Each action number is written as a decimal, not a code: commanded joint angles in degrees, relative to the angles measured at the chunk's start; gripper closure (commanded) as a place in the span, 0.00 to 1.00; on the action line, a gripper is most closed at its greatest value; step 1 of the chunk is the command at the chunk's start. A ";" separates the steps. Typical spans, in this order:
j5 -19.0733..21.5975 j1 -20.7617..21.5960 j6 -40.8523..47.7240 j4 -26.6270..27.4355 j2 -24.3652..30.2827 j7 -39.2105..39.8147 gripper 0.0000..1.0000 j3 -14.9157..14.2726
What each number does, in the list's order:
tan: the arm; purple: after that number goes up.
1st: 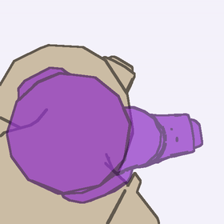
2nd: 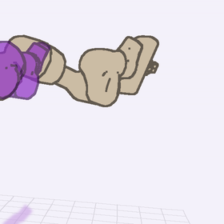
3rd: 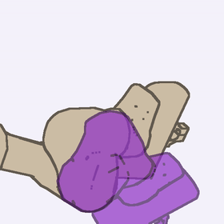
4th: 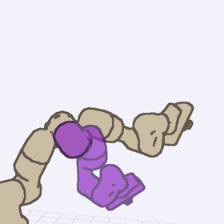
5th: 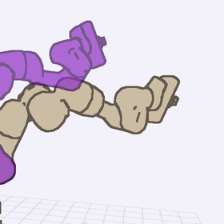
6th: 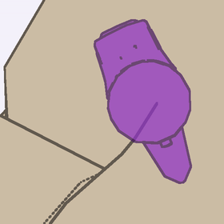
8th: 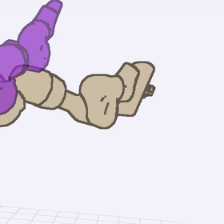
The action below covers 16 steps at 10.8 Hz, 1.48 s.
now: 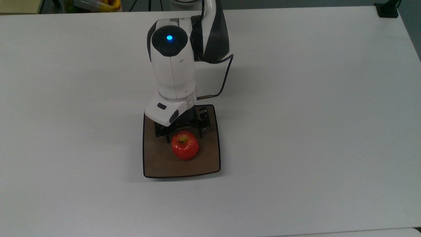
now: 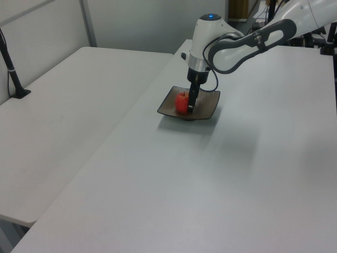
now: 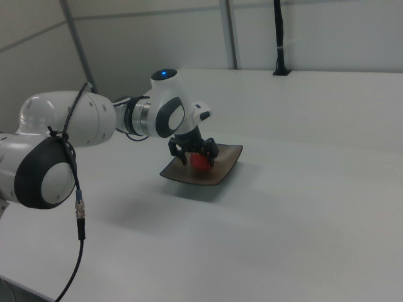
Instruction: Apples placed on a ceramic plate
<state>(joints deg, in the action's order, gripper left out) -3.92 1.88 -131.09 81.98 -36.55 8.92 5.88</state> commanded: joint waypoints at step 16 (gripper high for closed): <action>9.46 1.28 51.38 7.38 43.39 -20.46 0.00 -4.99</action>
<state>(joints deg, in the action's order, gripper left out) 3.92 1.81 -79.98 83.63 3.78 -14.03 2.71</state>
